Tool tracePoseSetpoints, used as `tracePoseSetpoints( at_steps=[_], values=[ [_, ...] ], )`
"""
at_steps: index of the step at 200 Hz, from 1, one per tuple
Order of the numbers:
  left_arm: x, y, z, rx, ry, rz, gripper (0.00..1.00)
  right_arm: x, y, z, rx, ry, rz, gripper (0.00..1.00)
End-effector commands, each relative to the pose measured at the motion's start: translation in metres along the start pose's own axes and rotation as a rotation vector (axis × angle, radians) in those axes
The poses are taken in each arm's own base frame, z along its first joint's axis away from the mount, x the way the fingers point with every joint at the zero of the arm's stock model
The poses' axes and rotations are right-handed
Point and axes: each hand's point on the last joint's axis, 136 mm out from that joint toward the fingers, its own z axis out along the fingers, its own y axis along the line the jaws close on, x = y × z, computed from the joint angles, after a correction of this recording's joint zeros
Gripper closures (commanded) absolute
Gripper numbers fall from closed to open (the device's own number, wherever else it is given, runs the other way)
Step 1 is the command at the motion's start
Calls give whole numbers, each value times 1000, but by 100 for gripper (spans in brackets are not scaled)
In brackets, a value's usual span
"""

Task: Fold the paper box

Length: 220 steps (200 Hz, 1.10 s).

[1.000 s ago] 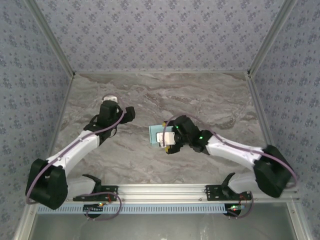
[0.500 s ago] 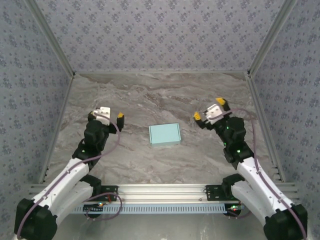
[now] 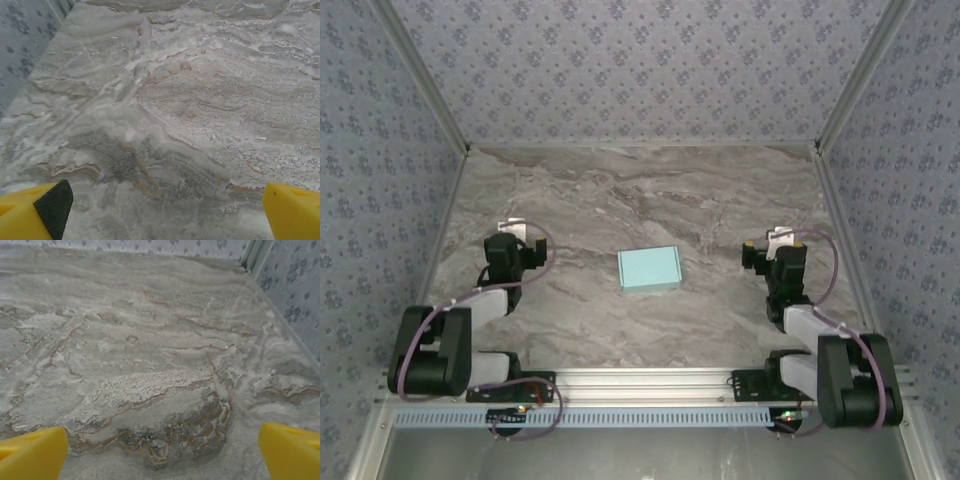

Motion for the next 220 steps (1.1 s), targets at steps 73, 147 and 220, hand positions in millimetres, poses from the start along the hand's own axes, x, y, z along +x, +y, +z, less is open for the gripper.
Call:
tracePoseSetpoints(
  at_steps=[73, 147, 220],
  values=[
    [-21, 6, 36, 85, -88, -145, 1, -14, -6, 54, 43, -29, 81, 0],
    [-22, 6, 35, 83, -94, -140, 1, -15, 4, 58, -27, -2, 69, 0],
    [-22, 5, 35, 70, -93, -128, 1, -15, 10, 59, -81, 8, 64, 0]
  ],
)
